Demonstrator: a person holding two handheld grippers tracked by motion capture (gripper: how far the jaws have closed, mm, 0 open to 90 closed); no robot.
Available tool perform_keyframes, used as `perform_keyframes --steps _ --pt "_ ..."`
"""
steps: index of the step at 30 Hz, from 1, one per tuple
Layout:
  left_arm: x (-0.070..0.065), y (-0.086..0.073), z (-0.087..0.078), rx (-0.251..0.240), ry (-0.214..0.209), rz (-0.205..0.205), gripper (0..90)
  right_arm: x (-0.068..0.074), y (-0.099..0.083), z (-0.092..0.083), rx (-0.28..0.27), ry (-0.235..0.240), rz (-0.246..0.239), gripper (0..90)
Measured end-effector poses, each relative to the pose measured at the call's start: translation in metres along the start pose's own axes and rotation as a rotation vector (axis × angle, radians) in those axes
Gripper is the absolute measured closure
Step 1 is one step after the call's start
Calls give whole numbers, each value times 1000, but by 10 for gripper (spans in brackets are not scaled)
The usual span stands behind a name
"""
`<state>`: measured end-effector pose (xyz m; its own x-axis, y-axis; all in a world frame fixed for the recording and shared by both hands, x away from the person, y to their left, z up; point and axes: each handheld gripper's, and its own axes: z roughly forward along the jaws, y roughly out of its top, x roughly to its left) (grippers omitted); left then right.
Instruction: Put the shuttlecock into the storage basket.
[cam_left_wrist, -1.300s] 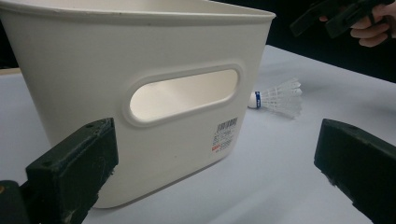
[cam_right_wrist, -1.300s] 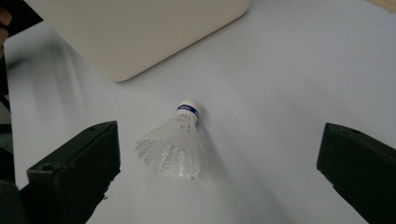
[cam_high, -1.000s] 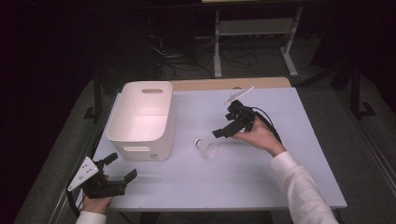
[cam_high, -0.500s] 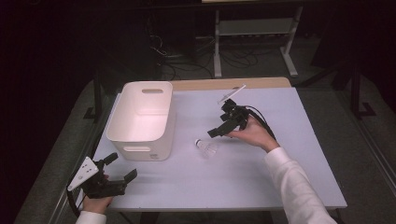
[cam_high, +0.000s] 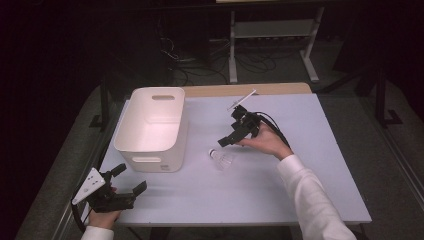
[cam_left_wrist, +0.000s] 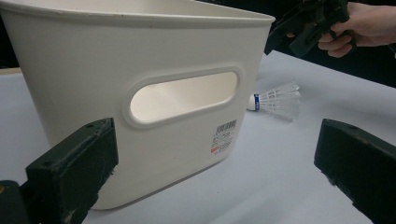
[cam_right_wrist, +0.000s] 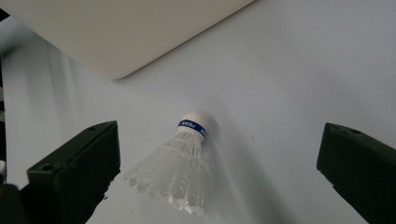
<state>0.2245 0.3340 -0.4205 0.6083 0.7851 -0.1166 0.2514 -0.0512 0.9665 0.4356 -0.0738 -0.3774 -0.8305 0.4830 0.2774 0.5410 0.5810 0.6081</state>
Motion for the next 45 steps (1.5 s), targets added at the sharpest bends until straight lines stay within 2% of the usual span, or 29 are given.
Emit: perform_keyframes --steps 6,9,20,21,38,39,45 --pt "0 0 0 -1 -2 -2 0 1 3 7 8 8 -1 0" --pt "0 0 0 -2 -6 -2 0 4 4 10 15 22 18 0" --pt "0 0 0 0 -8 1 0 5 5 22 29 41 16 0" --pt "0 0 0 -1 -9 0 0 5 4 25 36 33 2 0" --pt "0 1 -1 3 -12 6 0 6 10 55 108 50 -9 0" --pt "0 1 -1 3 -13 5 0 7 13 59 124 57 -25 77" --pt "-1 1 -1 2 -15 3 0 12 16 68 161 61 -38 140"
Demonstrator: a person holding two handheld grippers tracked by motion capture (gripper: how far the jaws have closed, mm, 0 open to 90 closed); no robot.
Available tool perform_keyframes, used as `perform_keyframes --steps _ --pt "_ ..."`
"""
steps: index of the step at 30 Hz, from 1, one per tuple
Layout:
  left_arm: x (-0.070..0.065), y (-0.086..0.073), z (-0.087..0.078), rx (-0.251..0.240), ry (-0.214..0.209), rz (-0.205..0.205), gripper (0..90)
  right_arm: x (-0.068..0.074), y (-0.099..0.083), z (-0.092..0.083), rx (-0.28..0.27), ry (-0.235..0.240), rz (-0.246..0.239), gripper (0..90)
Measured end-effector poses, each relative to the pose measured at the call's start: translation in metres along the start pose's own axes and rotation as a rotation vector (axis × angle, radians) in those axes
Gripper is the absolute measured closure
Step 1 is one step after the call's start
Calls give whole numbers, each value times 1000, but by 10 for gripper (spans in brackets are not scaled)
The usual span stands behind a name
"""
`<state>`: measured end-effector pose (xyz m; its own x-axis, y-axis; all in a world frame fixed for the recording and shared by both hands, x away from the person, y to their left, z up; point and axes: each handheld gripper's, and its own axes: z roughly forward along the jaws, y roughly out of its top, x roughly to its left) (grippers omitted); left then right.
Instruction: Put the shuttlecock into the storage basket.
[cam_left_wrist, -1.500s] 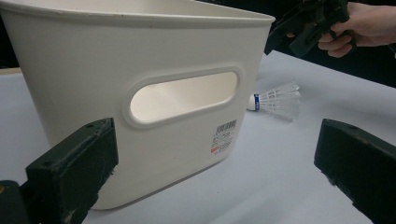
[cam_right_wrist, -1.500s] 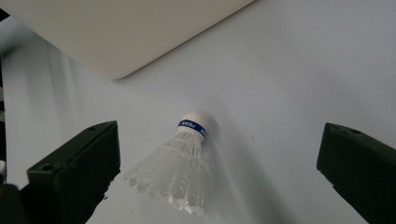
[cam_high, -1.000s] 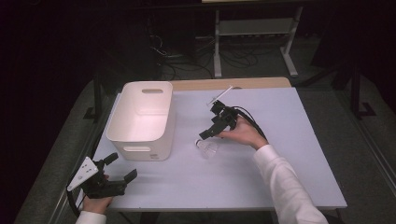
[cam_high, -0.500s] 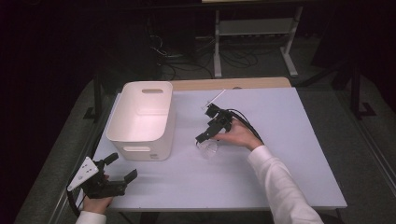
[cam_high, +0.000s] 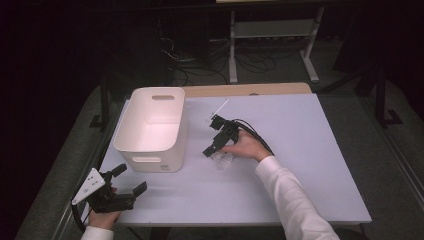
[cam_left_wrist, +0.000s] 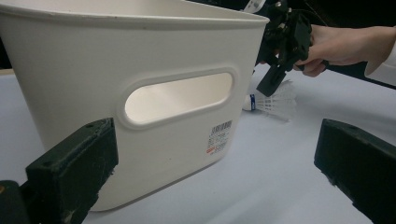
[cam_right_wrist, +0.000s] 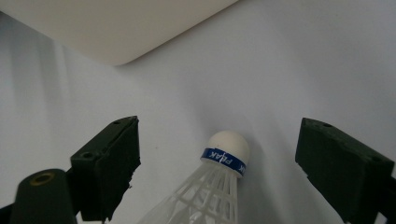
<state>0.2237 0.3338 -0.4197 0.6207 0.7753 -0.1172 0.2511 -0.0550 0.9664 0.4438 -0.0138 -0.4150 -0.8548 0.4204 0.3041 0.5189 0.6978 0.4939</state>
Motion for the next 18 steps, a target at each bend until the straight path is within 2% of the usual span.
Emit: perform_keyframes --steps 4,8,13,18 --pt "0 0 0 2 -1 -1 0 0 1 4 27 -14 15 186" --pt "0 0 0 1 0 -2 0 -4 0 6 54 -9 63 249" --pt "0 0 0 0 1 -2 0 -7 0 6 76 -8 106 412" --pt "0 0 0 2 2 1 0 -8 -1 8 104 -9 125 443"
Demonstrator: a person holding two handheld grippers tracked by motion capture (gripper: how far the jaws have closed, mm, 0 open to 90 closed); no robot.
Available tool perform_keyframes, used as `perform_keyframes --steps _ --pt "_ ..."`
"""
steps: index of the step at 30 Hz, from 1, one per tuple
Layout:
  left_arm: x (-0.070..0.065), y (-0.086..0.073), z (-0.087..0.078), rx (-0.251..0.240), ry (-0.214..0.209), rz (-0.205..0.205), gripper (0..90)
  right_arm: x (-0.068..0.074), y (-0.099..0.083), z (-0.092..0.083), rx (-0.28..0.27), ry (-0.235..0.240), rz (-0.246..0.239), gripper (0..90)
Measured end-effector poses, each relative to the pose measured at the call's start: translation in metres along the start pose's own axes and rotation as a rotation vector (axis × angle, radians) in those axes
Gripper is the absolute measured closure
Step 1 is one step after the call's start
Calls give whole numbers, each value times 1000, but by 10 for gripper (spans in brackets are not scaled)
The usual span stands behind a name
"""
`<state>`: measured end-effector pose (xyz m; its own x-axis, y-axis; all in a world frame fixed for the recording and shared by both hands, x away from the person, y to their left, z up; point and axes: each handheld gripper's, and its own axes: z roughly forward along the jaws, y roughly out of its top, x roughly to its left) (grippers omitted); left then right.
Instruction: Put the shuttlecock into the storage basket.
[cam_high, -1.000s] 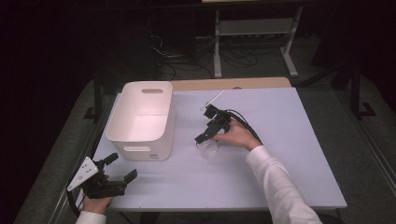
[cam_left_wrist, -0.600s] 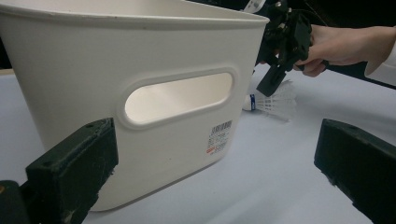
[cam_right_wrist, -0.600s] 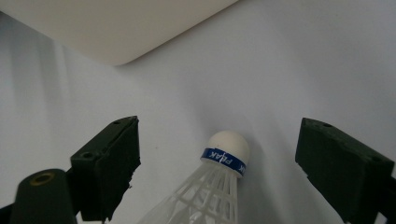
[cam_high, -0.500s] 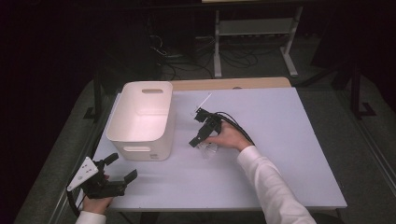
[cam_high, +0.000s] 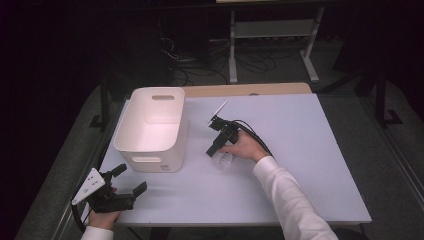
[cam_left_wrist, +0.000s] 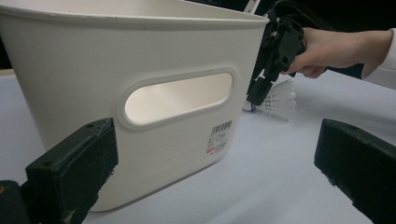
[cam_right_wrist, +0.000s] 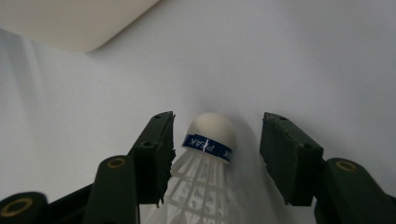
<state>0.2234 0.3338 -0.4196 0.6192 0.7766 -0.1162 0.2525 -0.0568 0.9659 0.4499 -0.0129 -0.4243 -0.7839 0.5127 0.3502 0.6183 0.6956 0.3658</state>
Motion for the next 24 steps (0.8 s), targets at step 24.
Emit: perform_keyframes --steps 24 --pt "0 0 -1 -9 -4 5 0 3 -3 -3 -60 22 -13 631"
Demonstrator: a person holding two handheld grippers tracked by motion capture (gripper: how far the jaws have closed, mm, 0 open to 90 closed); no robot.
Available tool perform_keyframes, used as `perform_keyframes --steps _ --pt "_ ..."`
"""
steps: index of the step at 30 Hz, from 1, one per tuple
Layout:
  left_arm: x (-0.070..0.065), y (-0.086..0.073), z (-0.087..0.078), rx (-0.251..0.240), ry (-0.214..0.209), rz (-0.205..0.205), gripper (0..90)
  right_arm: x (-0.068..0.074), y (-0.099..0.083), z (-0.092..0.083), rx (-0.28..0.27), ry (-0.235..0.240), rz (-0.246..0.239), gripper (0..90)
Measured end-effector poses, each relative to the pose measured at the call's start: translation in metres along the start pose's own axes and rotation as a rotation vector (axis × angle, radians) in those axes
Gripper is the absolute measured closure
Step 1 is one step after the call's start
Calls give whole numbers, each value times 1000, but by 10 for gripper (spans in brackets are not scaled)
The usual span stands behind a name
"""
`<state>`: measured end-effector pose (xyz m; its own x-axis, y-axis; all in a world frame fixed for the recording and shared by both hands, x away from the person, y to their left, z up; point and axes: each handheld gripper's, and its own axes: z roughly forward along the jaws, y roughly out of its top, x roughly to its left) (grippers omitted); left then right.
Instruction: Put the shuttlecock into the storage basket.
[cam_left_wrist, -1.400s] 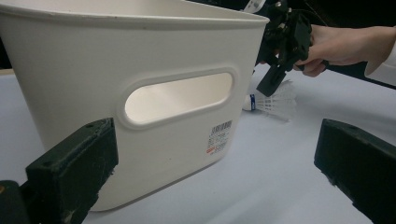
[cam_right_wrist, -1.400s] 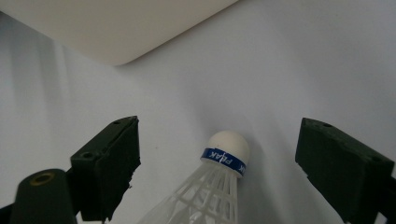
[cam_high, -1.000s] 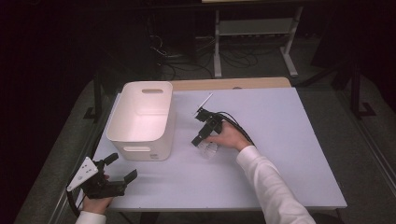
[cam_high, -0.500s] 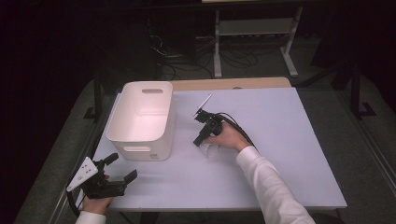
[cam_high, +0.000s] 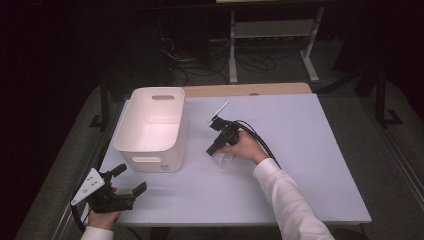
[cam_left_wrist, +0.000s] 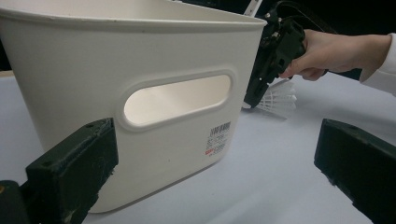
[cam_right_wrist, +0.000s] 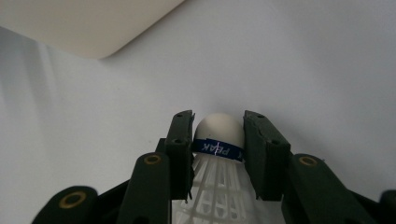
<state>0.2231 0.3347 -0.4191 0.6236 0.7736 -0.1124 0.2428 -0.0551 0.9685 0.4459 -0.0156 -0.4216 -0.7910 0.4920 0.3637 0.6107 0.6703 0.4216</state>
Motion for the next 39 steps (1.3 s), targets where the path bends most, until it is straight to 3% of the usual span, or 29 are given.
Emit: perform_keyframes --steps 21,30,39 --pt "-1 0 2 3 -7 -2 0 4 -3 -24 -130 35 -32 632" --pt "-1 0 3 -4 -11 -7 0 6 -2 -40 -182 55 -4 632" --pt "1 1 2 -4 -15 -12 0 9 0 -55 -241 42 -23 632"
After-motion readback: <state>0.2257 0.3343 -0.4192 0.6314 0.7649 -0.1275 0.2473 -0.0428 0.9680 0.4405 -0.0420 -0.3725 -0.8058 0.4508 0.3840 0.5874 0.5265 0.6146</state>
